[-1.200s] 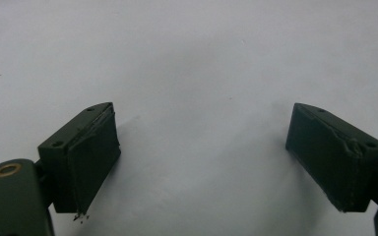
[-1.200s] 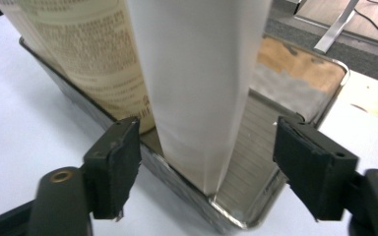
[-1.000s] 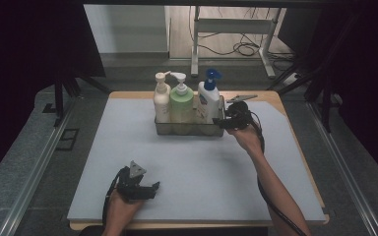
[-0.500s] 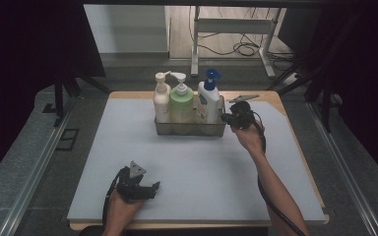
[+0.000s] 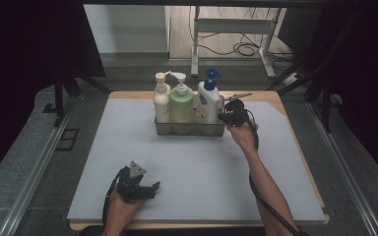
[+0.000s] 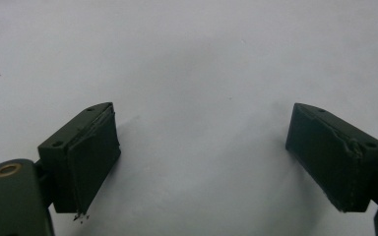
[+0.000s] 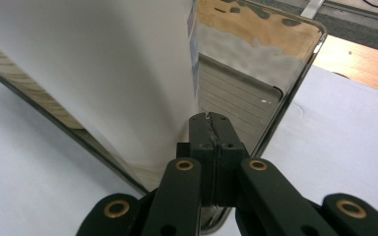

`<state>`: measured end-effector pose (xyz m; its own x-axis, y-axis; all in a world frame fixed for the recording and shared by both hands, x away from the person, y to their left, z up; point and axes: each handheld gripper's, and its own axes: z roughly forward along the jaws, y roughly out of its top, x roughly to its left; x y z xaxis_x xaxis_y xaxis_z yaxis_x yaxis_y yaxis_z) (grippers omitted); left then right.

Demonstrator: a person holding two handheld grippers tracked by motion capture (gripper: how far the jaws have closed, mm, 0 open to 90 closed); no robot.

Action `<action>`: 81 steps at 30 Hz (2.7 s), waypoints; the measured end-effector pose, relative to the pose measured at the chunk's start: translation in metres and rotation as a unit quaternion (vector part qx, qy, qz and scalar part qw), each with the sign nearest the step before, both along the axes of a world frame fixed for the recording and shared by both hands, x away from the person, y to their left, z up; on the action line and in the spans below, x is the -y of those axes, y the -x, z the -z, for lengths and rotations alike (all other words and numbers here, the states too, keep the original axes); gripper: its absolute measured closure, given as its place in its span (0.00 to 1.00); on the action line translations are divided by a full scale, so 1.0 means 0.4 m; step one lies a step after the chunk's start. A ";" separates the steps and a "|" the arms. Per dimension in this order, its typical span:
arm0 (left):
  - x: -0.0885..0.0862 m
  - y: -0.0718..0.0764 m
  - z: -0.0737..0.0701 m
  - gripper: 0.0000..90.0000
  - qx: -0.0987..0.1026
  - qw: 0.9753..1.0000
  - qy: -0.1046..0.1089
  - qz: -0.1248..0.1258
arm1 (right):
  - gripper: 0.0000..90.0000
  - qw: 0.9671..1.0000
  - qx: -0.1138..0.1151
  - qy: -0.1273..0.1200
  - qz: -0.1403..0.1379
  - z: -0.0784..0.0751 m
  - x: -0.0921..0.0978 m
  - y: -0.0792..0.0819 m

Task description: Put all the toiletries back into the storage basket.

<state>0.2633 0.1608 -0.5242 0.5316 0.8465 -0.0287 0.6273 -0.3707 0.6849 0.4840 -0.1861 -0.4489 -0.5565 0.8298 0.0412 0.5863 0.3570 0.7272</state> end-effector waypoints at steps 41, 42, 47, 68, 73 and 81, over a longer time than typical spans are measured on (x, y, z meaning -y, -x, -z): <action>0.000 0.000 0.000 0.13 0.000 1.000 0.000 0.000 | 0.95 1.000 -0.024 0.009 -0.013 0.031 -0.062 -0.015; 0.000 0.000 0.000 0.13 0.000 1.000 0.000 0.000 | 0.95 1.000 -0.022 0.013 -0.013 0.031 -0.066 -0.014; 0.000 0.000 0.000 0.13 0.000 1.000 0.000 0.000 | 0.95 1.000 -0.024 0.010 -0.013 0.032 -0.065 -0.015; 0.000 0.000 0.000 0.13 0.000 1.000 0.000 0.000 | 0.96 0.999 -0.019 0.017 -0.032 0.030 -0.078 -0.001; 0.000 0.000 0.000 0.13 0.000 1.000 0.000 0.000 | 0.96 0.999 -0.019 0.015 -0.033 0.029 -0.079 0.001; 0.001 0.000 0.000 0.13 0.000 1.000 0.000 0.000 | 0.93 0.999 -0.018 0.011 -0.031 0.029 -0.076 0.001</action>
<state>0.2633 0.1606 -0.5242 0.5309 0.8469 -0.0288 0.6278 -0.3703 0.6847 0.4835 -0.1559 -0.4604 -0.6050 0.7950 0.0445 0.5885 0.4088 0.6975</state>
